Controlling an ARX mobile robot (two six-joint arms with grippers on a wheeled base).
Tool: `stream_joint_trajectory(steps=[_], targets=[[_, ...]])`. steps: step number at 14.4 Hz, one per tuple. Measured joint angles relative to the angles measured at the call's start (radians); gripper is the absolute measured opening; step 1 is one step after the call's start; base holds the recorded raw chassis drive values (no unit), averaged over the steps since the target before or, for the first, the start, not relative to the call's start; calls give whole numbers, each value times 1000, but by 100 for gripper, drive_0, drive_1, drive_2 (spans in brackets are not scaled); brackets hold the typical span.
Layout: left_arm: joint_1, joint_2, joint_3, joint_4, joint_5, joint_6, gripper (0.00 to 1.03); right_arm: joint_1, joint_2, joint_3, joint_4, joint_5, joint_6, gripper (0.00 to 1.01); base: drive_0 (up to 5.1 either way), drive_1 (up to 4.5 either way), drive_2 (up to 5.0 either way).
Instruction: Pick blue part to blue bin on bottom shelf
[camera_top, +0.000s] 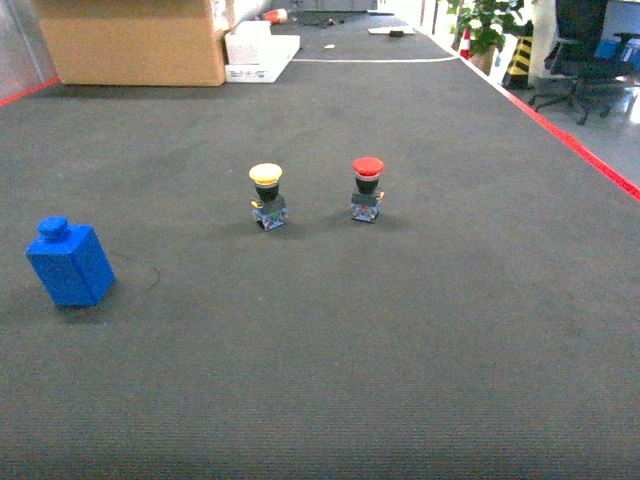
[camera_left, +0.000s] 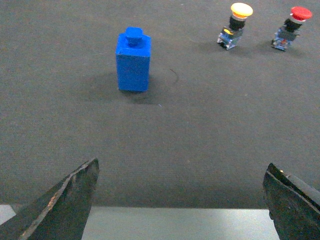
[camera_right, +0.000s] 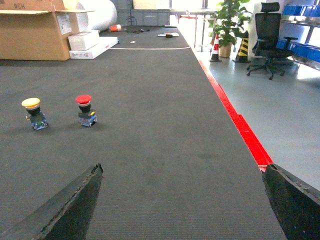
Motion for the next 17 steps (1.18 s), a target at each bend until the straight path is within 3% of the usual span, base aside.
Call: stream_joint_trajectory(steps=[2,4,11,17], targets=[[11,440,146,326,-42,9,98,0,0,0,1,0,0,98,0,0,0],[18,677,245,435,-82,18,98,0,0,0,1,0,0,98,0,0,0],[22,1041,459,491,-119,82,98,0,0,0,1,0,0,98,0,0,0],[41,1315,682,483,-100,90,98,0,0,0,1,0,0,98,0,0,0]])
